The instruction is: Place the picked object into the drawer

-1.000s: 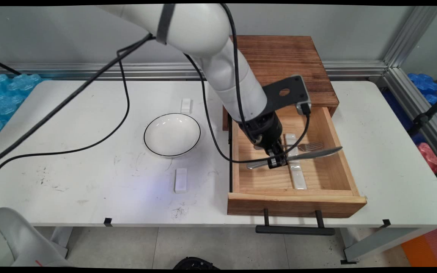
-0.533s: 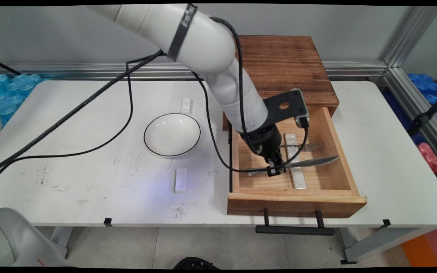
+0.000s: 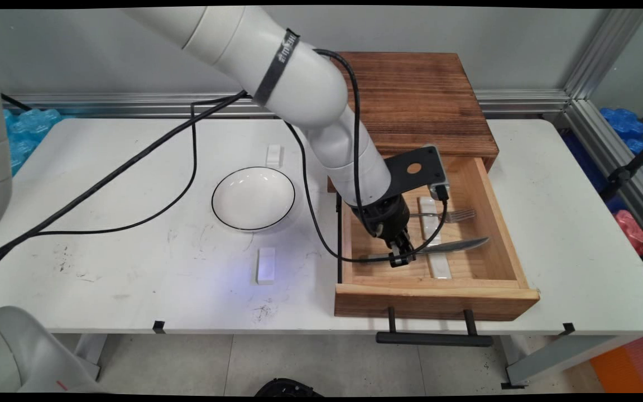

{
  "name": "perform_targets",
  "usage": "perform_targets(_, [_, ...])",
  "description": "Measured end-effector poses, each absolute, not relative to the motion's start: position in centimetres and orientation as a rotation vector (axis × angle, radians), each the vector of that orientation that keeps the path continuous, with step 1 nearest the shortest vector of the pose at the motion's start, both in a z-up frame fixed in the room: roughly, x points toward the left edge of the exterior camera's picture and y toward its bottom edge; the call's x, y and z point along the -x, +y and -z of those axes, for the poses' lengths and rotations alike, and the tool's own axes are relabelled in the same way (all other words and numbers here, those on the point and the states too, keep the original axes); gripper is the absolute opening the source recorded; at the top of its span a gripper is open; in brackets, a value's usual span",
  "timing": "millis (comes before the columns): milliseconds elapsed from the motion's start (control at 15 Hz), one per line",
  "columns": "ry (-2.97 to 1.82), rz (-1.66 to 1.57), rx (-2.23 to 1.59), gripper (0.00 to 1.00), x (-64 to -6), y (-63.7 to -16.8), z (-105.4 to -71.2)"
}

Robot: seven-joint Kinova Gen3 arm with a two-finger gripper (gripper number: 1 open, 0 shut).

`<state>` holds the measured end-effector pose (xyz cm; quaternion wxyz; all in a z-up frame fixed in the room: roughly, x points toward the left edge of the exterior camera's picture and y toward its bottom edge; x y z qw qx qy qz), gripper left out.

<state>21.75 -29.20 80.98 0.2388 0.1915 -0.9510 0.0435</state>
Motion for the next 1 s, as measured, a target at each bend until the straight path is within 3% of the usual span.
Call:
perform_targets(467, [-2.609, -0.117, -0.549, 0.00, -21.9, -29.4, -79.8])
perform_targets(533, [-2.609, -0.117, -0.551, 1.00, -21.9, -29.4, -79.7])
perform_targets(1000, [-2.594, -0.111, -0.564, 1.00, -21.8, -29.5, -79.5])
